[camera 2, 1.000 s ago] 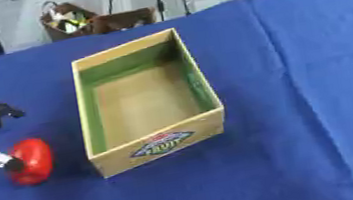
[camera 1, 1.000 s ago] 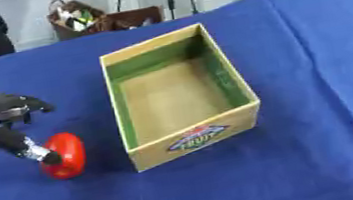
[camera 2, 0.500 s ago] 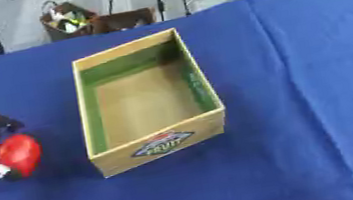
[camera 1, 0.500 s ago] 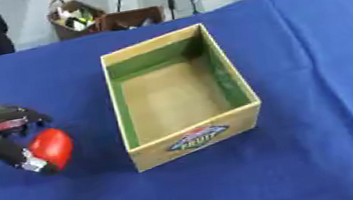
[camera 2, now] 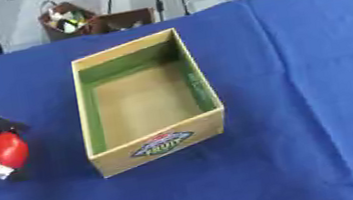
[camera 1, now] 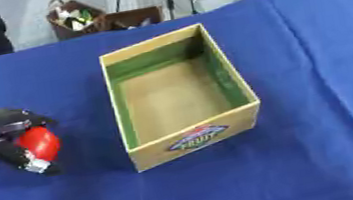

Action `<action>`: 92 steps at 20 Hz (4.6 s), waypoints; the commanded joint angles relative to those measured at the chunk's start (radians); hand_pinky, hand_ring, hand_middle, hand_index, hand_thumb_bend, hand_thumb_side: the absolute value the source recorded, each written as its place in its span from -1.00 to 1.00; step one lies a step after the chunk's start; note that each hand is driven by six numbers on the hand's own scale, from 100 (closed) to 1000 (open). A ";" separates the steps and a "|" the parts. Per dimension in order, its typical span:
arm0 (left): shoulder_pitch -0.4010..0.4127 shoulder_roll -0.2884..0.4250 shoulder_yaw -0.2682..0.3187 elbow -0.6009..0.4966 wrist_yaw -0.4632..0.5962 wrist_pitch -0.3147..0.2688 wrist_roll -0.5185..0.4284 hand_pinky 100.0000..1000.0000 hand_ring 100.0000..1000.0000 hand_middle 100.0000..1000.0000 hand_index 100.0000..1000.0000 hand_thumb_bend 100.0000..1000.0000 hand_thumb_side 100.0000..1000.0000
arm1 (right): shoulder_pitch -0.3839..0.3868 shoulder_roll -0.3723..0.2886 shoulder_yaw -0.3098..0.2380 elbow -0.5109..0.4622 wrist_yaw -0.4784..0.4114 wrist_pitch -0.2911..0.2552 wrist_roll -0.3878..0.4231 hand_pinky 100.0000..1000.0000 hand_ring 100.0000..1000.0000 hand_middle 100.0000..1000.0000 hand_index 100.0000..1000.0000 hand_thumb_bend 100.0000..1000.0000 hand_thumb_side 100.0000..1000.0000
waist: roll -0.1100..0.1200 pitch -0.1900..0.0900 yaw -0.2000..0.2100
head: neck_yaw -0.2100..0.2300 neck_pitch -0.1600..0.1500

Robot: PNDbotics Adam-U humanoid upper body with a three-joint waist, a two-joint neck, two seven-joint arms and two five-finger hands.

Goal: Pick up objects on the table and place them in the box.

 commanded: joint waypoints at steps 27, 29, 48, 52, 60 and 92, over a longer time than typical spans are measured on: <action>0.004 0.049 0.046 -0.109 -0.201 -0.010 -0.048 -0.71 -0.16 0.22 1.00 0.11 0.48 | 0.002 -0.022 -0.005 -0.016 0.000 0.002 0.003 0.39 0.41 0.16 0.48 -1.00 0.59 | 0.000 -0.016 0.000 | 0.002 -0.013; 0.006 0.046 0.042 -0.106 -0.188 -0.005 -0.048 -0.73 -0.18 0.18 1.00 0.09 0.48 | 0.002 -0.022 -0.004 -0.016 0.001 0.002 0.003 0.39 0.41 0.16 0.48 -1.00 0.59 | 0.000 -0.015 -0.001 | 0.002 -0.014; 0.010 0.024 0.026 -0.050 -0.159 0.041 -0.048 -1.00 -0.44 -0.20 0.38 -0.64 0.04 | 0.002 -0.020 -0.005 -0.016 0.001 0.001 -0.001 0.40 0.41 0.16 0.48 -1.00 0.59 | -0.001 -0.011 -0.001 | 0.008 -0.015; 0.011 0.021 0.034 -0.061 -0.145 0.069 -0.048 -1.00 -0.37 -0.16 0.28 -1.00 -0.29 | 0.002 -0.020 -0.006 -0.016 0.001 0.001 -0.002 0.40 0.41 0.16 0.48 -1.00 0.59 | -0.001 -0.011 0.000 | 0.007 -0.015; 0.019 0.024 0.045 -0.070 -0.118 0.133 -0.048 -0.84 -0.15 0.10 0.23 -1.00 -0.37 | 0.004 -0.019 -0.007 -0.016 0.000 0.001 -0.005 0.40 0.41 0.16 0.48 -1.00 0.59 | 0.000 -0.013 -0.001 | 0.005 -0.016; 0.049 0.118 0.160 -0.311 -0.178 0.085 -0.048 -0.35 0.18 0.35 0.82 0.71 0.81 | 0.012 -0.024 -0.012 -0.016 -0.004 0.001 -0.015 0.40 0.41 0.15 0.47 -1.00 0.60 | 0.004 -0.025 0.020 | 0.037 -0.016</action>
